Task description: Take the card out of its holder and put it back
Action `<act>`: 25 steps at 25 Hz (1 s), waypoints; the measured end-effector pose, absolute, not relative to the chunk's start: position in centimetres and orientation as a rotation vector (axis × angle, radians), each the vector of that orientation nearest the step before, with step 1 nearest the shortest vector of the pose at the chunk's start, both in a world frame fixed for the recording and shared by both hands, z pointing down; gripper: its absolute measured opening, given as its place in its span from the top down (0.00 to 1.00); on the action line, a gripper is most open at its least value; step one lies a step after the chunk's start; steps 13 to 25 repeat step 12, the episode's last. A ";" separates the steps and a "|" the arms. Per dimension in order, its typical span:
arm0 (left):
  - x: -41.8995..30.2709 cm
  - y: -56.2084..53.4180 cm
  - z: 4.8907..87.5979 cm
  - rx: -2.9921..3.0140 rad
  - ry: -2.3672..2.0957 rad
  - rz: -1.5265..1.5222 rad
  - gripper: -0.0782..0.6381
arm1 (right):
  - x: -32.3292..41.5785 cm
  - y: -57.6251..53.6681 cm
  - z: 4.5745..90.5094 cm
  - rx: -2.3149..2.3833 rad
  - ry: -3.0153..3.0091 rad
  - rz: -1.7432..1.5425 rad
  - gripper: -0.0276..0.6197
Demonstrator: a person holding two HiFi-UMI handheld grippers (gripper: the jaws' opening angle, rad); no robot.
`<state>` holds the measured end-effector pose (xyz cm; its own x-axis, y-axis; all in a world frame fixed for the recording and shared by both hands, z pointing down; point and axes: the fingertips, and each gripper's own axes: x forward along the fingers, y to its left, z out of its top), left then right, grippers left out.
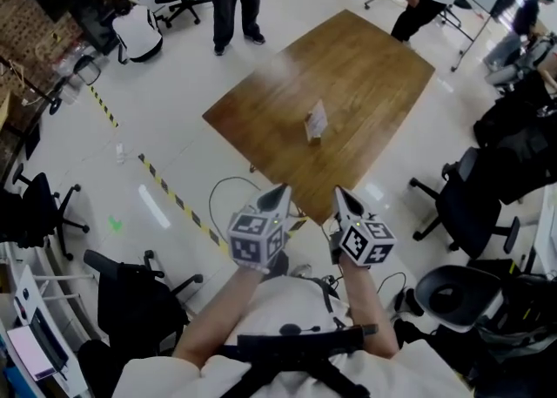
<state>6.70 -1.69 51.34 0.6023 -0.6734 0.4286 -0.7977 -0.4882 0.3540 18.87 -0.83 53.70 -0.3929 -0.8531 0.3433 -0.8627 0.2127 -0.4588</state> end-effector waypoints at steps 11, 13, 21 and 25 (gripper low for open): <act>5.2 -0.9 51.0 2.292 -1.183 0.261 0.90 | 17.2 -0.3 52.7 1.686 -2.457 0.895 0.96; 5.2 -0.8 50.9 2.293 -1.182 0.261 0.90 | 17.2 -0.3 52.7 1.685 -2.457 0.897 0.96; 5.2 -0.8 50.9 2.293 -1.182 0.261 0.90 | 17.2 -0.3 52.7 1.685 -2.457 0.897 0.96; 5.2 -0.8 50.9 2.293 -1.182 0.261 0.90 | 17.2 -0.3 52.7 1.685 -2.457 0.897 0.96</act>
